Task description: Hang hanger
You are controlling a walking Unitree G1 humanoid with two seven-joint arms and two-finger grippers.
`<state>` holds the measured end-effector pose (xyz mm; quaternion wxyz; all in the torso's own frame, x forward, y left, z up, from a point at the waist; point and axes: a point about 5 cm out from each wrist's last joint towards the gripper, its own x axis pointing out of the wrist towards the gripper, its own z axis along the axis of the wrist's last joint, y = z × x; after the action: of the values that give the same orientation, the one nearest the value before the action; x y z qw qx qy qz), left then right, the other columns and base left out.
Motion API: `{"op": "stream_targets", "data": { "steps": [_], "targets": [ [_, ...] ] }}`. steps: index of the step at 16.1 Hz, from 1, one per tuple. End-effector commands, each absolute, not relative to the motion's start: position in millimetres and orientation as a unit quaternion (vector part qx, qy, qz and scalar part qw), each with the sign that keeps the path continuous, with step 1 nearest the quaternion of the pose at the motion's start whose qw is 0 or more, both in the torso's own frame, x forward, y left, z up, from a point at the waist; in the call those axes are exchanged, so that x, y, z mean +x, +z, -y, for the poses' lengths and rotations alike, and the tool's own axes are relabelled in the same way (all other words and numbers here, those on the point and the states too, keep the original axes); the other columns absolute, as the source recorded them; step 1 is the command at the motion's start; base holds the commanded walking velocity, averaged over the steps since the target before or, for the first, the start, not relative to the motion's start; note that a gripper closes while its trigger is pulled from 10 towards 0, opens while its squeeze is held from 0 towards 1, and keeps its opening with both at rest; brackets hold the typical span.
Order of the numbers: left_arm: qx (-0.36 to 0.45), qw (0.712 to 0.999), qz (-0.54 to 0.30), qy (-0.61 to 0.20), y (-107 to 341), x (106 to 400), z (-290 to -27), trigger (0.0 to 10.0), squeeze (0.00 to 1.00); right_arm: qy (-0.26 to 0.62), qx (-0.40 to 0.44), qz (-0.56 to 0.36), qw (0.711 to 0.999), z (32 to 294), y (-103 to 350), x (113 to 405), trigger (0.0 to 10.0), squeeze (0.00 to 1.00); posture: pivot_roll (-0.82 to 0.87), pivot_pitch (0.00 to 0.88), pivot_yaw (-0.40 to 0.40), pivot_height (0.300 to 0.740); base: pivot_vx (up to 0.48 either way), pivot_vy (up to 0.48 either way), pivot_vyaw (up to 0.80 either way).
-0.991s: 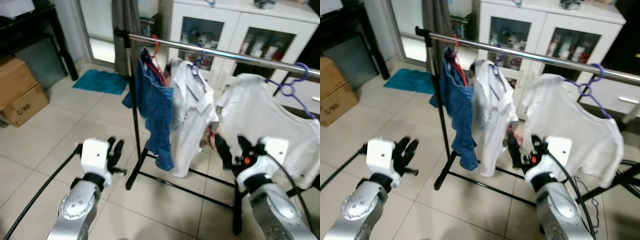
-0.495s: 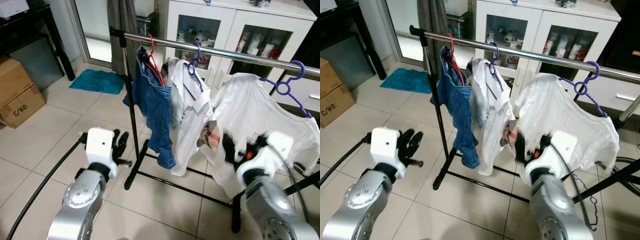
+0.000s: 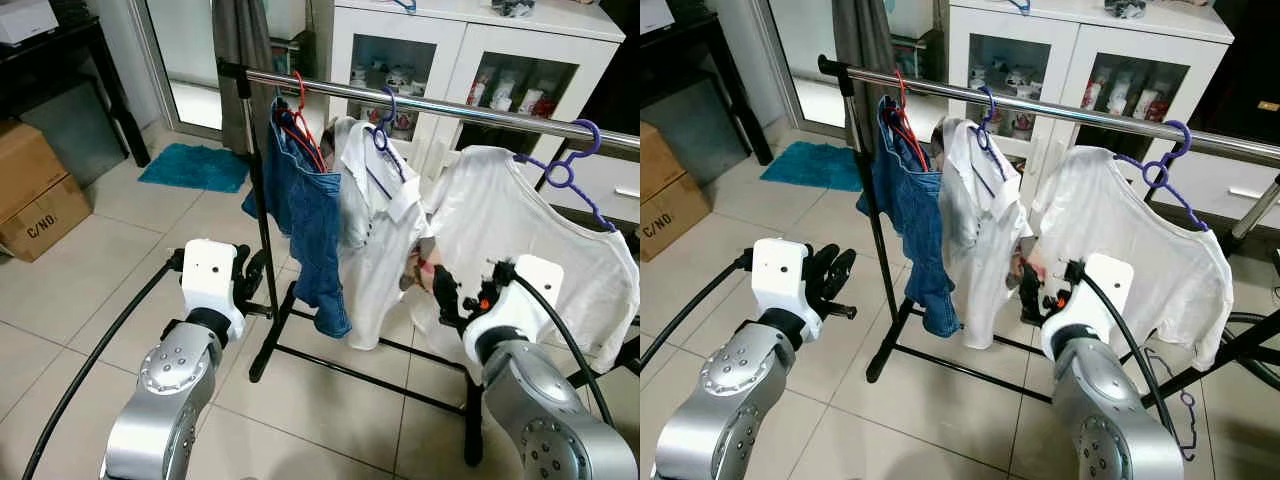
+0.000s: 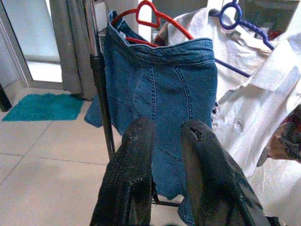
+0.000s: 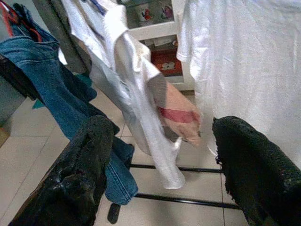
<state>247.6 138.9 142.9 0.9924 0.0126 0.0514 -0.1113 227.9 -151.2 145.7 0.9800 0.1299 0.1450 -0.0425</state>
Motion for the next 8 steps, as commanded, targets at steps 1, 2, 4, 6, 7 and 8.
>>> {"op": "stream_targets", "data": {
  "steps": [1,2,4,6,7,8],
  "targets": [
    [0.008,0.992,-0.060,-0.110,141,249,-140,10.0,0.00,-0.045,0.130,-0.124,0.983,153,153,229,10.0,0.00,0.01,0.000,0.023,0.740,0.000,0.000,0.00],
    [-0.007,0.993,-0.068,-0.100,141,248,-144,10.0,0.00,-0.019,0.176,-0.018,0.984,152,172,234,10.0,0.00,0.01,0.000,0.022,0.740,0.000,0.000,0.00],
    [-0.025,0.993,-0.068,-0.098,142,248,-146,10.0,0.00,-0.014,0.182,-0.005,0.983,150,173,234,10.0,0.00,0.02,0.000,0.024,0.740,0.000,0.000,0.00],
    [-0.045,0.993,-0.053,-0.091,147,248,-150,10.0,0.00,-0.057,0.129,-0.061,0.988,153,156,234,10.0,0.00,0.01,0.000,0.024,0.740,0.000,0.000,0.00],
    [-0.027,0.997,-0.034,-0.070,153,247,-156,10.0,0.00,-0.048,0.118,-0.083,0.988,156,145,232,10.0,0.00,0.02,0.000,0.017,0.740,0.000,0.000,0.00],
    [0.000,0.998,-0.025,-0.062,154,246,-160,10.0,0.00,-0.020,0.115,-0.074,0.990,154,144,230,10.0,0.00,0.02,0.000,0.010,0.740,0.000,0.000,0.00]
  ]
}}
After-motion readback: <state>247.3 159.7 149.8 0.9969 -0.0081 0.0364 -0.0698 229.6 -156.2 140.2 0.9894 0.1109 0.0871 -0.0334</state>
